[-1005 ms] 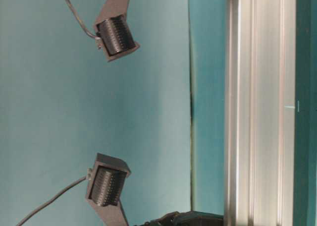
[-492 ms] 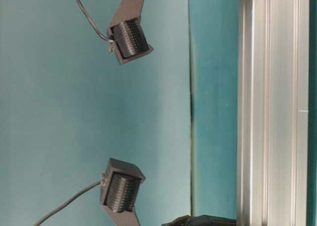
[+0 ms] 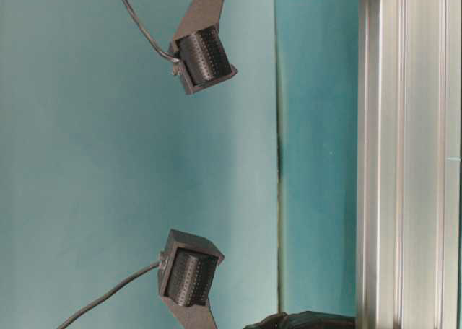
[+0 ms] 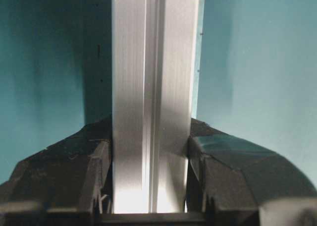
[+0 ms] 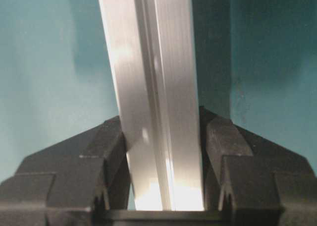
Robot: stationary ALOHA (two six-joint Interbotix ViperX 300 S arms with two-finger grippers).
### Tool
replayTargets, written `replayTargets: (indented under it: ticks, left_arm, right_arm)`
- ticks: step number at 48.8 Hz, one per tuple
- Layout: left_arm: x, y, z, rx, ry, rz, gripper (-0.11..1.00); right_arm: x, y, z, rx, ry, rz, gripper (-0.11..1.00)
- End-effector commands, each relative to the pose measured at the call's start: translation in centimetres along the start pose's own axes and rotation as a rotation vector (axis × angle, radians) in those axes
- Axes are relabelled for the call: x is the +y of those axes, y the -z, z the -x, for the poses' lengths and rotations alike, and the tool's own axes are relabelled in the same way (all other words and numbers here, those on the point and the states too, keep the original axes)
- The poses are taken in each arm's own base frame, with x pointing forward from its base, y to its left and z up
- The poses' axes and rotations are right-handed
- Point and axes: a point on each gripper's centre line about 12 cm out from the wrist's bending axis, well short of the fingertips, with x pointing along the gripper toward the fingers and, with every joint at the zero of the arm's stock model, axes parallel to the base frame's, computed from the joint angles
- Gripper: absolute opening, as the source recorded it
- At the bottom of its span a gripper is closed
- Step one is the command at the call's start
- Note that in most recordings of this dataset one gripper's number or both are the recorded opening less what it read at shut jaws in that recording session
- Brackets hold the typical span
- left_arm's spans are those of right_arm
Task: Lift the metal rail with both hands and move it towards you.
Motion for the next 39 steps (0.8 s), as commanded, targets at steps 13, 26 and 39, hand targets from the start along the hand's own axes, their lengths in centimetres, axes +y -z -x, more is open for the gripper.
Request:
replayTargets:
  ticks: [13, 26, 39]
  left_arm:
    - [-0.08, -0.41, 0.11, -0.024, 0.003, 0.021, 0.29]
    - [-0.08, -0.25, 0.03, -0.024, 0.004, 0.024, 0.29]
    - [-0.09, -0.3, 0.03, -0.029, 0.004, 0.008, 0.29]
  right_arm:
    - [-0.06, -0.42, -0.17, -0.018, -0.004, -0.019, 0.4]
    - [-0.1, -0.64, -0.28, -0.032, -0.005, -0.024, 0.4]
    - [-0.12, -0.9, -0.39, -0.055, -0.008, -0.025, 0.4]
